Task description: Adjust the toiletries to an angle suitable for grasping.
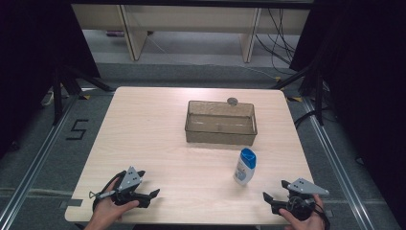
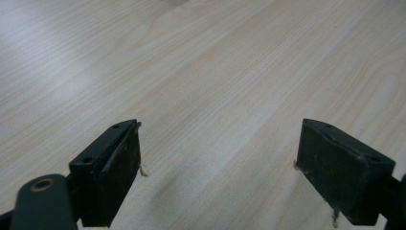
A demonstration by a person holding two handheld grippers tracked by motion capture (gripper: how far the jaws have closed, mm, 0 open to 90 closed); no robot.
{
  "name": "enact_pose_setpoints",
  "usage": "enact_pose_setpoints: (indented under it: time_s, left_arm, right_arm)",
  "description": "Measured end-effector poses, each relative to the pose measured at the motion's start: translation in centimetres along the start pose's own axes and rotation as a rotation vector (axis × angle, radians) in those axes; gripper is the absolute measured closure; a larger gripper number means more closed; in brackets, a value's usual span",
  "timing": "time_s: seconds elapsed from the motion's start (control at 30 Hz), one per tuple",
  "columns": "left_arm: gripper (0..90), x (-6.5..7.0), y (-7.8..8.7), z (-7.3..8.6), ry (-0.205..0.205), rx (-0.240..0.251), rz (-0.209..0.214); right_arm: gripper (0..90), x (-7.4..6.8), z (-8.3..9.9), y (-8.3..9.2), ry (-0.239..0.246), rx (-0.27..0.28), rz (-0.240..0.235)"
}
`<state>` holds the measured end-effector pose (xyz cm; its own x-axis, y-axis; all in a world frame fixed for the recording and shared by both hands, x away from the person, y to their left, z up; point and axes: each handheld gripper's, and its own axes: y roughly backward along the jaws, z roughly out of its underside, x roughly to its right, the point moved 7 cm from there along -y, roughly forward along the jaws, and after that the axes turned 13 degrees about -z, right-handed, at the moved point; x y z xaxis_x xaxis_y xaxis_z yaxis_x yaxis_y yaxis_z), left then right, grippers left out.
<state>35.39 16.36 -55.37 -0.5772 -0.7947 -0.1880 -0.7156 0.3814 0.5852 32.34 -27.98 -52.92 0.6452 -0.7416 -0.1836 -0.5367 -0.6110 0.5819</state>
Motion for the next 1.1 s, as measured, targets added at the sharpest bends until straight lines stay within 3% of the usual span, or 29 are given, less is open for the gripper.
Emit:
enact_pose_setpoints:
  time_s: [0.2, 0.23, 0.3, 0.33, 0.4, 0.5, 0.53, 0.57, 0.6, 0.67, 0.77, 0.8, 0.83, 0.9, 0.97, 1.0, 1.03, 1.07, 1.1]
  left_arm:
    - [14.9, -0.1, 0.0, 0.0, 0.002, 0.002, -0.003]
    - [14.9, 0.2, -0.1, -0.2, 0.032, 0.017, 0.007]
    - [14.9, 0.1, 0.0, -0.1, 0.012, 0.006, 0.010]
    - [14.9, 0.0, 0.0, -0.1, 0.006, 0.004, 0.004]
    - [14.9, 0.0, 0.0, 0.0, 0.003, 0.000, -0.003]
    - [14.9, 0.0, 0.0, 0.0, 0.002, 0.001, -0.002]
    - [14.9, 0.0, 0.0, 0.0, 0.001, 0.000, -0.001]
    - [14.9, 0.0, 0.0, -0.1, 0.013, 0.004, -0.001]
    - [14.9, 0.1, -0.1, -0.1, 0.028, 0.010, 0.000]
    - [14.9, 0.1, 0.0, -0.1, 0.023, 0.010, 0.000]
    - [14.9, 0.1, 0.0, -0.1, 0.020, 0.010, 0.009]
    - [14.9, 0.1, 0.0, -0.2, 0.025, 0.013, 0.008]
    - [14.9, 0.1, 0.0, -0.2, 0.025, 0.013, 0.007]
    - [14.9, 0.2, 0.0, -0.2, 0.034, 0.016, 0.010]
    - [14.9, 0.1, 0.0, -0.1, 0.016, 0.007, 0.009]
    - [14.9, 0.1, 0.0, -0.1, 0.012, 0.006, 0.011]
    - [14.9, 0.0, 0.0, -0.1, 0.005, 0.003, 0.004]
    - [14.9, 0.1, 0.0, -0.1, 0.020, 0.011, 0.001]
    - [14.9, 0.1, 0.0, -0.1, 0.024, 0.010, 0.001]
  right_arm:
    - [17.5, -0.3, -0.2, -0.2, 0.007, 0.002, -0.021]
    - [17.7, -0.3, -0.2, -0.1, 0.014, -0.008, -0.022]
    - [18.1, -0.4, -0.2, -0.2, 0.020, 0.003, -0.023]
    - [18.1, -0.8, -0.2, -0.2, -0.015, 0.004, -0.030]
    - [18.3, -0.5, -0.5, -0.1, 0.031, 0.013, -0.020]
    - [18.6, -1.0, -0.6, -0.3, -0.004, 0.021, -0.037]
    - [18.9, -0.8, -0.7, -0.3, 0.033, 0.023, -0.030]
    - [18.9, -1.1, -0.7, -0.3, 0.009, 0.029, -0.038]
    - [19.1, -0.8, -0.9, -0.3, 0.046, 0.036, -0.029]
    - [19.4, -0.9, -1.1, -0.3, 0.055, 0.041, -0.044]
    - [19.4, -1.0, -1.3, -0.2, 0.044, 0.059, -0.045]
    - [19.4, -1.4, -1.2, -0.2, 0.001, 0.062, -0.059]
    - [19.5, -1.1, -1.4, -0.2, 0.029, 0.070, -0.055]
    - [19.6, -1.1, -1.6, -0.1, 0.035, 0.093, -0.054]
    - [20.1, -1.5, -1.9, -0.2, 0.017, 0.119, -0.067]
    - [20.1, -1.5, -2.0, -0.3, 0.037, 0.120, -0.071]
    - [20.4, -1.8, -2.1, -0.2, 0.020, 0.112, -0.076]
    - [20.4, -1.7, -2.2, -0.3, 0.047, 0.112, -0.074]
    - [20.5, -2.0, -2.3, -0.4, 0.037, 0.109, -0.081]
